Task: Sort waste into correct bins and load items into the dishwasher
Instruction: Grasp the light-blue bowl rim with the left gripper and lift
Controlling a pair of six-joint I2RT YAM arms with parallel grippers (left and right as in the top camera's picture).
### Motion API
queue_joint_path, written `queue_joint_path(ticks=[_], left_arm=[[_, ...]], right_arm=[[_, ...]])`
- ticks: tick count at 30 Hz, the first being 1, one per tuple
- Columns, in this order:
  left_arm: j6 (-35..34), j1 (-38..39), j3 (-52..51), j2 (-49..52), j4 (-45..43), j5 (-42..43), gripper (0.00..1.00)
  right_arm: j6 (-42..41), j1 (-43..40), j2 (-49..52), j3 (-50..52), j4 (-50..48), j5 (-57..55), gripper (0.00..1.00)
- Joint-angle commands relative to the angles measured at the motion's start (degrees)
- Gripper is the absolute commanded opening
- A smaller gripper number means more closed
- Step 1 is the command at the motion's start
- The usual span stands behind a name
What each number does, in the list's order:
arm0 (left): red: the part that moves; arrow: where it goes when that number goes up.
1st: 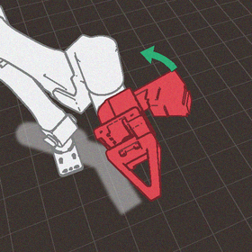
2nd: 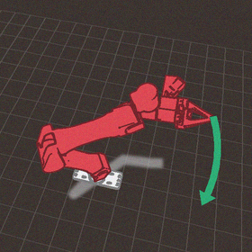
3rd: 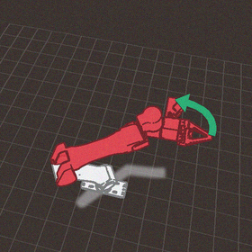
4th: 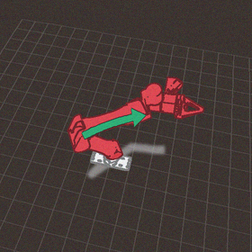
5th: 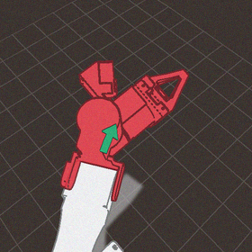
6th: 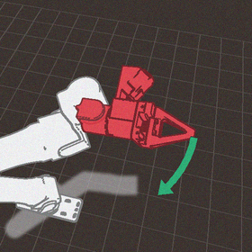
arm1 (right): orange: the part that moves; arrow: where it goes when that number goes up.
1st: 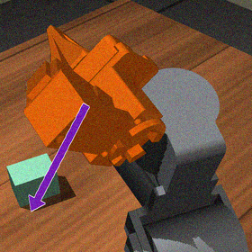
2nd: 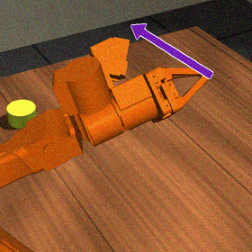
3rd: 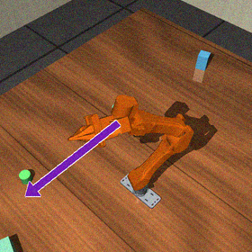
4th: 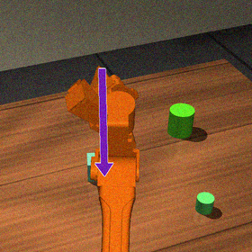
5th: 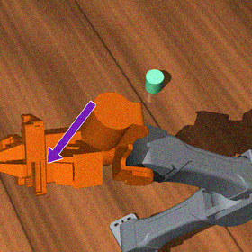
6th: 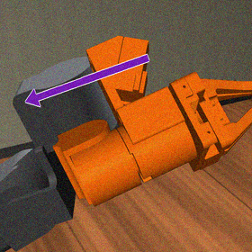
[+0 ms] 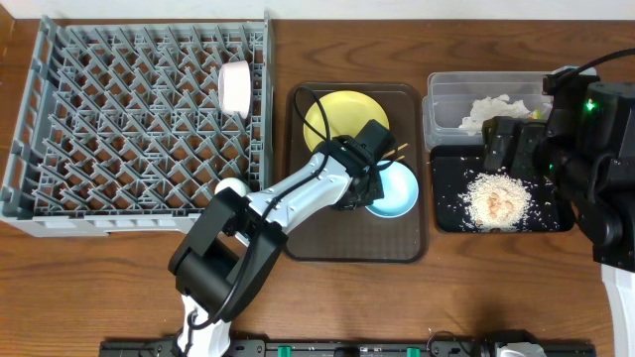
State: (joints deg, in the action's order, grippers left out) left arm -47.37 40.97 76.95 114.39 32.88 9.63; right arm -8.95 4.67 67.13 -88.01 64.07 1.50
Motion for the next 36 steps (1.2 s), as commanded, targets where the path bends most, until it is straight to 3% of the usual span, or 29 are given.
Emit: queue_joint_path(ticks=[1,5,11,16,19,27,36], left_arm=[[-0.8,-0.3,-0.5,0.8,0.0,-1.3,0.08],[0.4,-0.3,-0.4,0.4,-0.5,-1.0,0.08],[8.9,-0.4,-0.4,-4.5,-2.4,0.1,0.07],[15.5,-1.7,-0.4,-12.0,-1.9,-4.5,0.07],[17.8,-2.6,-0.4,-15.0,-0.5,-11.7,0.07],[24.2,-7.9,-0.4,-19.2,5.1,-40.3,0.07],[34.7,-13.6,-0.4,-19.1,3.3,-73.7,0.07]], right_arm=[[-0.2,-0.5,0.1,-0.2,0.0,-0.4,0.99],[-0.2,-0.5,0.1,-0.2,0.0,-0.4,0.99],[-0.2,-0.5,0.1,-0.2,0.0,-0.4,0.99],[-0.2,-0.5,0.1,-0.2,0.0,-0.4,0.99],[-0.2,-0.5,0.1,-0.2,0.0,-0.4,0.99],[-0.2,-0.5,0.1,-0.2,0.0,-0.4,0.99],[-0.2,-0.5,0.1,-0.2,0.0,-0.4,0.99]])
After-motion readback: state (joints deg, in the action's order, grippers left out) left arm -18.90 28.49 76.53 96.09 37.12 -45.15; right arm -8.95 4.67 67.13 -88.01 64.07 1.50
